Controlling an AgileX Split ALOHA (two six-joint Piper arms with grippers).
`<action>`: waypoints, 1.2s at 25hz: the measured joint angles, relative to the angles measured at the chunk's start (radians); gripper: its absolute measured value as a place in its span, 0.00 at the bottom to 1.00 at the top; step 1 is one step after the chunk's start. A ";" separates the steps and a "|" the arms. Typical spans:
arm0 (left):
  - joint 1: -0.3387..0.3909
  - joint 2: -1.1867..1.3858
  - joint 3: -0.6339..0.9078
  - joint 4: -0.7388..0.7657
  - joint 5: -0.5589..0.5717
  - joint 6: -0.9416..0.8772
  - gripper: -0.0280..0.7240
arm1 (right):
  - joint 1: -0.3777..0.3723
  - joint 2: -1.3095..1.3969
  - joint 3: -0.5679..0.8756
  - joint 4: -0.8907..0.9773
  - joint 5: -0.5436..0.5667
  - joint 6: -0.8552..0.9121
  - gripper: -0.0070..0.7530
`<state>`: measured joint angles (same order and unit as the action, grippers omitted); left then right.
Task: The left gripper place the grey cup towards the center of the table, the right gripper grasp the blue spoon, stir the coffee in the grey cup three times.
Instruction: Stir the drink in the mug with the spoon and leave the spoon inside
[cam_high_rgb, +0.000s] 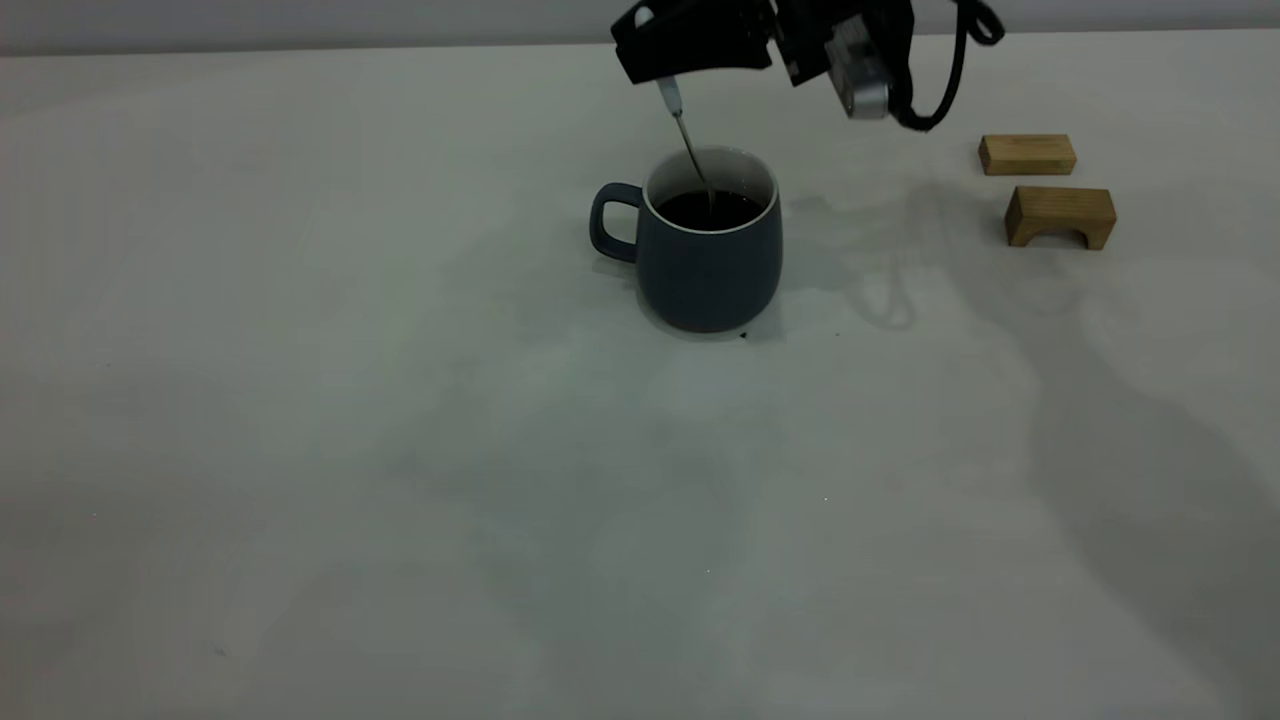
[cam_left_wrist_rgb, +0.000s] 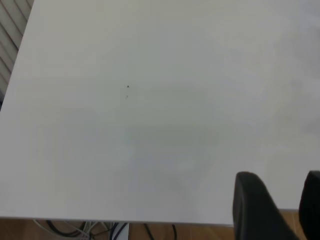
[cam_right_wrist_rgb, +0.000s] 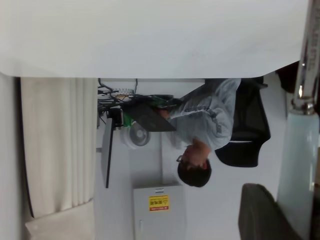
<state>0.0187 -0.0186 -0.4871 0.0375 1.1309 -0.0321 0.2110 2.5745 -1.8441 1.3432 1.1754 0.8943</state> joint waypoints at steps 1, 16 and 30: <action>0.000 0.000 0.000 0.000 0.000 0.000 0.43 | 0.000 0.007 0.000 0.009 -0.001 0.002 0.19; 0.000 0.000 0.000 0.000 0.000 0.000 0.43 | -0.020 0.066 -0.001 0.036 -0.056 -0.100 0.19; 0.000 0.000 0.000 0.000 0.000 0.000 0.43 | -0.004 0.066 -0.003 0.071 -0.012 0.000 0.19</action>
<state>0.0187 -0.0186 -0.4871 0.0375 1.1309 -0.0321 0.2073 2.6402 -1.8470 1.4146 1.1633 0.8939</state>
